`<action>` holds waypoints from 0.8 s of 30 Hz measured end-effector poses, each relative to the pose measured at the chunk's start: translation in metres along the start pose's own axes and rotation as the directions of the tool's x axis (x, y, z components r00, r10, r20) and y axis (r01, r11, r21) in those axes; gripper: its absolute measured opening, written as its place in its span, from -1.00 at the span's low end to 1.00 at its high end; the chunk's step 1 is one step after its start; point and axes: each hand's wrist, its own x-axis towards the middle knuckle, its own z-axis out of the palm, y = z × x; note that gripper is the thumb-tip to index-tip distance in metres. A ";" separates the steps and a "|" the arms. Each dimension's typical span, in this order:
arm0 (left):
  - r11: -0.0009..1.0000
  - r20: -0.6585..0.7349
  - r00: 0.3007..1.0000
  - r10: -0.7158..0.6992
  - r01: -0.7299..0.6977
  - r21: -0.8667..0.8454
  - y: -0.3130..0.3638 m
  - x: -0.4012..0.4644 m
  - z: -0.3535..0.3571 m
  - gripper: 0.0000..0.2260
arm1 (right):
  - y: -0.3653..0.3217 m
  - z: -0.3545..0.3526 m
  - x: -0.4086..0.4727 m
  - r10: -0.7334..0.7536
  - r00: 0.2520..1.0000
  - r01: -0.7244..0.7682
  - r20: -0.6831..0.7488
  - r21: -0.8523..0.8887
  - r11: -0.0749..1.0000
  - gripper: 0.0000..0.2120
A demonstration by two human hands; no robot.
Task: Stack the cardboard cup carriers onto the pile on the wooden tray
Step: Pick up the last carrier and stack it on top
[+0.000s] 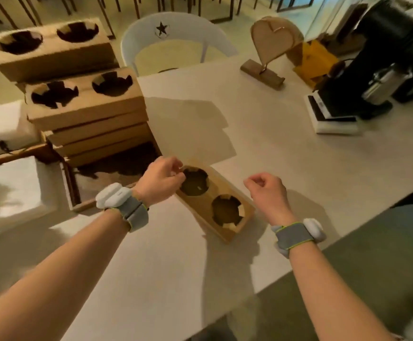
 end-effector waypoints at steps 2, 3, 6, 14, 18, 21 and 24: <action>0.999 -0.047 0.999 -0.006 0.007 0.035 -0.003 -0.004 0.011 -0.67 | 0.019 0.002 -0.013 0.000 1.000 0.000 -0.003 -0.023 1.000 -0.90; 0.999 -0.070 0.998 -0.011 0.013 0.032 -0.003 -0.007 0.016 -0.65 | 0.028 0.003 -0.021 -0.003 1.000 0.002 -0.012 -0.035 0.999 -0.89; 0.999 -0.108 0.993 -0.041 0.042 0.004 -0.004 -0.012 0.022 -0.67 | 0.041 0.004 -0.036 0.007 0.998 -0.010 -0.069 -0.035 0.999 -0.82; 0.991 -0.094 0.990 -0.107 0.098 -0.096 0.011 -0.027 0.016 -0.73 | 0.028 -0.010 -0.049 0.020 1.000 -0.020 0.000 0.058 0.998 -0.80; 0.980 -0.165 0.981 -0.103 0.071 -0.188 0.026 -0.040 -0.019 -0.73 | -0.017 -0.024 -0.041 -0.063 0.998 0.065 -0.025 0.102 0.993 -0.79; 0.967 -0.203 0.974 -0.105 0.052 -0.249 0.036 -0.047 -0.050 -0.76 | -0.055 -0.027 -0.029 -0.138 0.989 0.143 -0.050 0.121 0.982 -0.73; 0.944 -0.295 0.947 -0.130 0.027 -0.329 0.034 -0.060 -0.091 -0.77 | -0.105 -0.020 -0.022 -0.250 0.968 0.251 -0.030 0.138 0.958 -0.64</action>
